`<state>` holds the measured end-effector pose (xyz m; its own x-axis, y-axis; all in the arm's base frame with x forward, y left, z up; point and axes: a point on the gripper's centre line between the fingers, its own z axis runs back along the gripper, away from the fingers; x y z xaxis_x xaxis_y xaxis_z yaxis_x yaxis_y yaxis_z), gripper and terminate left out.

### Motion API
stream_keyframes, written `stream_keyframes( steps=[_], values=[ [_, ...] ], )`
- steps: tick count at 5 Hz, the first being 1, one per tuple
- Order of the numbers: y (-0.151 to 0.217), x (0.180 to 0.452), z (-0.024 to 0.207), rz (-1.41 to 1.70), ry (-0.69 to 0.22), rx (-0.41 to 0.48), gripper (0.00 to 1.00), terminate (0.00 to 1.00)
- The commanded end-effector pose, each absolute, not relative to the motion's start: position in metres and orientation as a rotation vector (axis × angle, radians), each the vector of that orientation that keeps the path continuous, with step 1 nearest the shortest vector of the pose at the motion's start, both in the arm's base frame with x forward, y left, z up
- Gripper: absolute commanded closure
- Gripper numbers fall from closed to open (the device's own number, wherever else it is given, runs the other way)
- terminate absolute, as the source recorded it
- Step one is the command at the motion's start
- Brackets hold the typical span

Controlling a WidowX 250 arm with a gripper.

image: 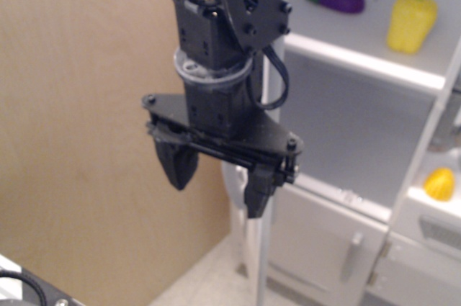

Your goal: Close fridge

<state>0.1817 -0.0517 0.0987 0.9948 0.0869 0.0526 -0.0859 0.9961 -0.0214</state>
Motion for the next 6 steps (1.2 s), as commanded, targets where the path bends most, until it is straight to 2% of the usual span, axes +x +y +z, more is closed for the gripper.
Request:
stream_keyframes(
  steps=[1, 4, 6],
  values=[
    [-0.052, 0.182, 0.099, 0.087, -0.053, -0.019, 0.00, 0.00],
    [-0.034, 0.241, 0.101, 0.143, -0.079, 0.010, 0.00, 0.00],
    [-0.035, 0.264, 0.106, 0.153, -0.102, 0.011, 0.00, 0.00]
  ],
)
